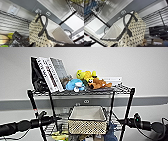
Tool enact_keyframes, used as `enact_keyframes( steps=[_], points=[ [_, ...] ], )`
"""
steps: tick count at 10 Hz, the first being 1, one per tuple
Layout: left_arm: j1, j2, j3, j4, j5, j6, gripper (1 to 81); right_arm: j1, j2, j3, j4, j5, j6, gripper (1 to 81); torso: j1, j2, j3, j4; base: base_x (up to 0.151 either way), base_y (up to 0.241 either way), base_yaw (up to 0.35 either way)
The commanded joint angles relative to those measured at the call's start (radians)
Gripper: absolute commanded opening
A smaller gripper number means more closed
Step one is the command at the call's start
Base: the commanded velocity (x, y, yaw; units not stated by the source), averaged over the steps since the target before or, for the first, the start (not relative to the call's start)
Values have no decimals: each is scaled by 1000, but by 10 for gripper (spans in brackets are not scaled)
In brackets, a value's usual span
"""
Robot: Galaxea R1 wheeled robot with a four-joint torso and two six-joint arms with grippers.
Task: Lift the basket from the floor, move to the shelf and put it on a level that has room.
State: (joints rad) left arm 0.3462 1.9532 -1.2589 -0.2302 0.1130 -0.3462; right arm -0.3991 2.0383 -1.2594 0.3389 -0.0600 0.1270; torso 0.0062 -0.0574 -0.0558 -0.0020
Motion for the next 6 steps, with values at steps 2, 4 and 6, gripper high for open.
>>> enact_keyframes(
  steps=[2,4,6],
  points=[
    [16,-91,119,66,-59,0,811,-2,-60,60,-3,2,-7,811,0,0,0,0,0,0,0],
    [99,-94,125,87,-78,-1,811,-69,-70,55,-3,2,-9,811,0,0,0,0,0,0,0],
    [185,-77,119,106,-111,1,811,-142,-60,34,-3,3,-10,811,0,0,0,0,0,0,0]
  ],
)
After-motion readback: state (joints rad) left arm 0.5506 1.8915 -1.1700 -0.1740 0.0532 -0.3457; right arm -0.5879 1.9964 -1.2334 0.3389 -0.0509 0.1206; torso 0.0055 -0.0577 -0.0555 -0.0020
